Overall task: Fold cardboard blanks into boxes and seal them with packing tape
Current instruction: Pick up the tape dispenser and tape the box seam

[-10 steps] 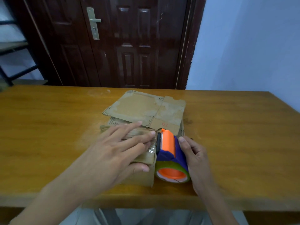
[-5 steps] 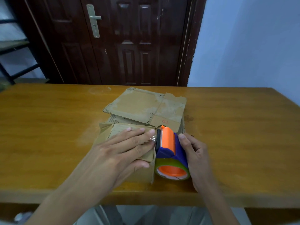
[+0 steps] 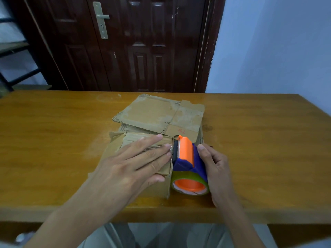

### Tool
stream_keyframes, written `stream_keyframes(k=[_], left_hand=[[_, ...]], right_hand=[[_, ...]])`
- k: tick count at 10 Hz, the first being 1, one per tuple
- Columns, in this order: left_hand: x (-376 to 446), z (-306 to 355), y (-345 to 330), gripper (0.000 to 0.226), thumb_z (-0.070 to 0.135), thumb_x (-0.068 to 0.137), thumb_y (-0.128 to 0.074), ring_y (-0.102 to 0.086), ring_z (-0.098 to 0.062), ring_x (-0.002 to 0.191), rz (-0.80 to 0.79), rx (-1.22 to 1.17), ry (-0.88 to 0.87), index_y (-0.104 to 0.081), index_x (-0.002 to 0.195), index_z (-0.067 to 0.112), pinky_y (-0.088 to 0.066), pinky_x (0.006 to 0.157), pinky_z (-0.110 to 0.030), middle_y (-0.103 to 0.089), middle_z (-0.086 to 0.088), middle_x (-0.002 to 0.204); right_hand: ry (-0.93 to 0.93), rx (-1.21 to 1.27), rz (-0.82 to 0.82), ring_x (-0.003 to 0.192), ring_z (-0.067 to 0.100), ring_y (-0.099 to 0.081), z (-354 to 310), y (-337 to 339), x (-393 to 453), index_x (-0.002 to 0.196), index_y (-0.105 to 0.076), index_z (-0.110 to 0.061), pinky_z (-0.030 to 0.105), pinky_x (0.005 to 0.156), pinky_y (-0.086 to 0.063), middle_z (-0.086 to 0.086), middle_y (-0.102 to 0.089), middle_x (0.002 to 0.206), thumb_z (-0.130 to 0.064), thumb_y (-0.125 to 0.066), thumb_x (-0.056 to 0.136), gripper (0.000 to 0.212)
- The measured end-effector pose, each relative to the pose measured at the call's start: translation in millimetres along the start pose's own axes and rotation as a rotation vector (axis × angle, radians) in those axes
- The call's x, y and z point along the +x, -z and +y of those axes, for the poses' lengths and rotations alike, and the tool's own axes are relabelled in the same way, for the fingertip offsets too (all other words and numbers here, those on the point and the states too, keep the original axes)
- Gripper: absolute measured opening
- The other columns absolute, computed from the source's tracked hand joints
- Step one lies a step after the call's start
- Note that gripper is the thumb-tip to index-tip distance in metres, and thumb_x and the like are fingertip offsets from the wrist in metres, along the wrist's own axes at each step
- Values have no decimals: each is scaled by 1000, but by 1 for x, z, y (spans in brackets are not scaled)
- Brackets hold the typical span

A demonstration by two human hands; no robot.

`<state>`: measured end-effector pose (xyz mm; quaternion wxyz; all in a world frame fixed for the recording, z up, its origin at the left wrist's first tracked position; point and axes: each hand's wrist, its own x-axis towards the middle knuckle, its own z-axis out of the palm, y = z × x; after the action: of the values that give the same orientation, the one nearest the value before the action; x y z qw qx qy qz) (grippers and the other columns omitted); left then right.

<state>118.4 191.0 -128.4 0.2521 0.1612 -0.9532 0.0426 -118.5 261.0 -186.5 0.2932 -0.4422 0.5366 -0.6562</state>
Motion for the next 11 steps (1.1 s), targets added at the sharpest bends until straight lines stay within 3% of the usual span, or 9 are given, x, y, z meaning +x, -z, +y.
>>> stream_keyframes(k=[1,3,4,5,6,7,8,9,11], left_hand=[[5,6,-5,45,28,97,-53,-57,-27,138,30,104,-1,-72,130,5,-27,122,-35,-65,-10,143],[5,14,9,46,39,102,-48,-54,-24,142,-67,189,15,-73,129,12,-46,110,-49,-58,-6,151],[5,18,7,41,38,102,-48,-55,-23,142,-31,210,19,-74,122,12,-45,106,-48,-58,-5,151],[0,17,7,41,40,103,-54,-60,-21,136,32,159,18,-77,122,13,-51,107,-49,-65,-3,144],[-2,15,10,39,43,102,-61,-60,-15,134,64,42,61,-76,126,16,-51,111,-45,-68,2,139],[3,15,14,38,47,103,-58,-59,-12,133,25,30,71,-74,124,20,-49,111,-38,-68,5,138],[4,17,13,47,51,105,-49,-57,-14,136,-21,124,83,-68,134,19,-45,108,-35,-62,6,147],[-2,20,10,56,52,106,-41,-52,-17,139,-81,207,106,-56,151,21,-43,95,-34,-48,8,160],[2,15,17,52,54,102,-48,-59,-19,127,-67,141,76,-68,135,20,-41,94,-31,-61,8,148]], right_hand=[[-5,-20,-11,66,28,-54,1,0,-1,81,-61,-3,36,61,-45,21,-57,75,-60,-56,92,58],[5,-30,-5,63,23,-53,0,-1,-1,78,-60,-5,34,59,-44,11,-57,69,-56,-56,94,54],[20,-31,2,66,42,-50,-1,0,-3,81,-60,3,39,61,-42,24,-55,74,-57,-56,94,61],[42,-35,8,67,46,-47,-2,1,-4,82,-57,9,42,59,-39,27,-51,74,-56,-55,95,67],[40,-38,-1,67,44,-48,-1,1,-4,83,-58,9,40,60,-40,27,-53,75,-56,-54,96,67],[36,-35,-7,62,26,-49,0,2,-3,80,-59,4,32,58,-41,17,-55,69,-56,-54,96,62],[41,-44,-27,61,18,-50,1,4,-3,77,-59,-1,25,56,-42,8,-56,66,-57,-53,96,59],[63,-71,-57,61,19,-51,1,4,-2,80,-60,2,26,56,-43,15,-56,69,-55,-51,98,61],[82,-98,-87,59,13,-47,-1,7,-3,78,-55,5,22,56,-39,15,-51,67,-54,-49,99,63]])
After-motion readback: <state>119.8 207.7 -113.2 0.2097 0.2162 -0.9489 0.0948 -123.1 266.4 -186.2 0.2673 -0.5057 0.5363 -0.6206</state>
